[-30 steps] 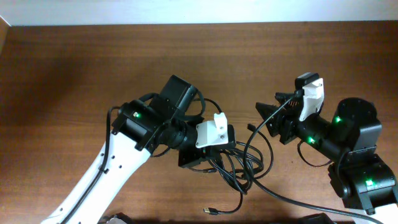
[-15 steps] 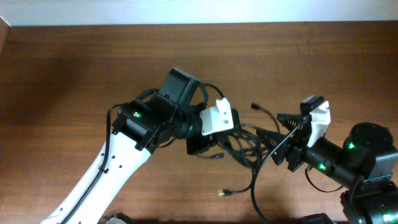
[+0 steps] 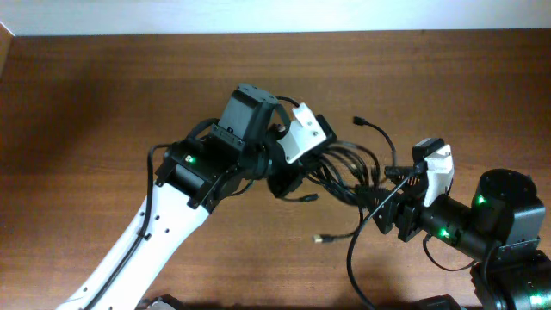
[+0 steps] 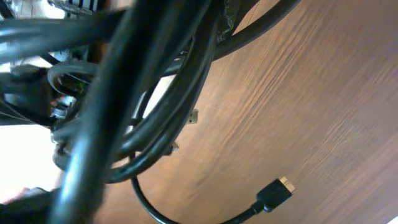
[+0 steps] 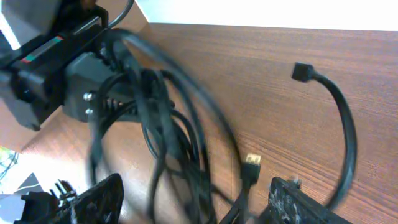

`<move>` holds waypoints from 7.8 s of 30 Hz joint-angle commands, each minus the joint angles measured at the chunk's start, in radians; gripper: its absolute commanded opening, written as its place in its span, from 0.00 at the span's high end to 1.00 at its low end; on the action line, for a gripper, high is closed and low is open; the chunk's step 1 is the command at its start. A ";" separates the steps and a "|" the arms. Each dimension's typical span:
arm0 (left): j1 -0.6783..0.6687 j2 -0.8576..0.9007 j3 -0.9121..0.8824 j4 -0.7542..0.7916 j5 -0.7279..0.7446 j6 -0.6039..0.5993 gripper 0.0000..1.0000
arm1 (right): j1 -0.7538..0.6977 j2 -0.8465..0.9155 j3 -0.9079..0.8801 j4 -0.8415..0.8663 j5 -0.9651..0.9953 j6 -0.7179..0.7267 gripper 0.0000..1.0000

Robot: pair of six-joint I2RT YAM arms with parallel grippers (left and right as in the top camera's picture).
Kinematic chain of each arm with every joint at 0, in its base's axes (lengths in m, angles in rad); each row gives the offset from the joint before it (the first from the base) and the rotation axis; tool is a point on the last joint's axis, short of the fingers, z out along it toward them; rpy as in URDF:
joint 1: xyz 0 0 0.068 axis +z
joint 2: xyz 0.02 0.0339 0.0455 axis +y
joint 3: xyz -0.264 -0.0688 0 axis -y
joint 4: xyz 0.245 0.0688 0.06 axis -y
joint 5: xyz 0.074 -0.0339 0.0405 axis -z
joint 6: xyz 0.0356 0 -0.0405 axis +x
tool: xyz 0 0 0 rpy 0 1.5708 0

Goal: Untangle cables

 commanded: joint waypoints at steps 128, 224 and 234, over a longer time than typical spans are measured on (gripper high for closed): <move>0.043 -0.116 0.010 0.000 0.163 -0.279 0.01 | 0.001 0.095 0.011 0.367 -0.040 0.792 0.96; 0.245 0.003 0.010 0.098 0.430 -0.801 1.00 | 0.002 0.198 0.011 0.240 0.096 0.463 0.32; 0.246 0.003 0.010 0.105 0.319 -0.810 1.00 | 0.002 0.200 0.011 0.210 0.096 0.462 0.32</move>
